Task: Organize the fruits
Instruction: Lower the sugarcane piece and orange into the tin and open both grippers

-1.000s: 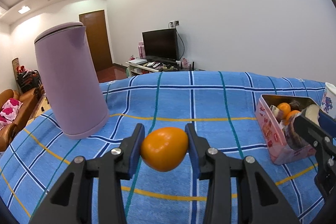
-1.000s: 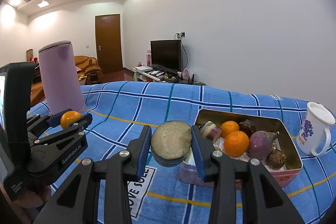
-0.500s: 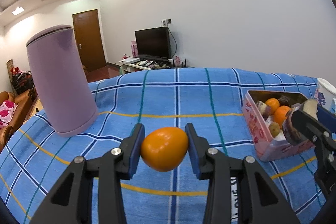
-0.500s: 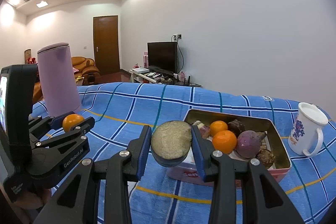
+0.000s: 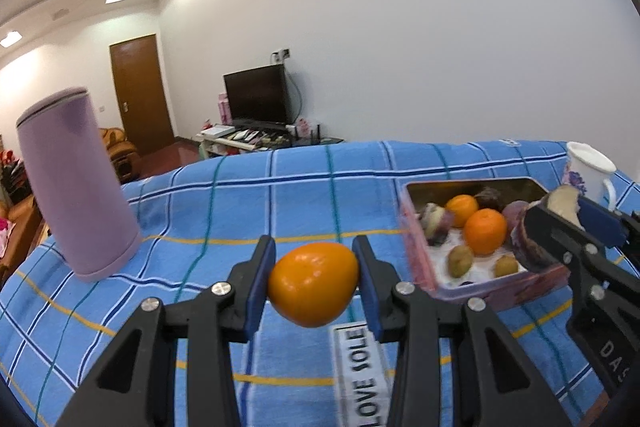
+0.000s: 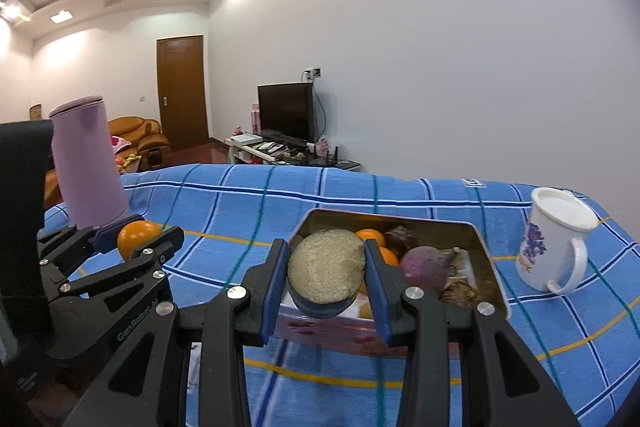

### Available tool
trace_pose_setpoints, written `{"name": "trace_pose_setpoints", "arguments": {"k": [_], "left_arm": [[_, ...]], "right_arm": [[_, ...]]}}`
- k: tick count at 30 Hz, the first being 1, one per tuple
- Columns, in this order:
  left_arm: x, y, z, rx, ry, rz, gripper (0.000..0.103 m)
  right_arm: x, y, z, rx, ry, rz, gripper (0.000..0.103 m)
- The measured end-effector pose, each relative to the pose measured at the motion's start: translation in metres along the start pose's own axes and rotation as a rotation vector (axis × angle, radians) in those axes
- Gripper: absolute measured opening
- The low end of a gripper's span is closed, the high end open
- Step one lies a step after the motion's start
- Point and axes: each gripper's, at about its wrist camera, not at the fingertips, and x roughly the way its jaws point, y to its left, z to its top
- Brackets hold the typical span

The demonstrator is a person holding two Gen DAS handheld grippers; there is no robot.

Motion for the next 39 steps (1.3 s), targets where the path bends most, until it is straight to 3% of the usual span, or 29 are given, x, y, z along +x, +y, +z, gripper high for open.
{"name": "trace_pose_setpoints", "arguments": {"k": [22,39], "left_arm": [[0.012,-0.079,0.023,0.016,-0.003,-0.158,0.042],[0.054,-0.098,0.035,-0.019,0.032,-0.177,0.042]], "right_arm": [[-0.001,-0.076,0.007,0.076,-0.01,-0.178,0.04],[0.041,-0.085,0.019,0.042,0.02,-0.245,0.04]]}}
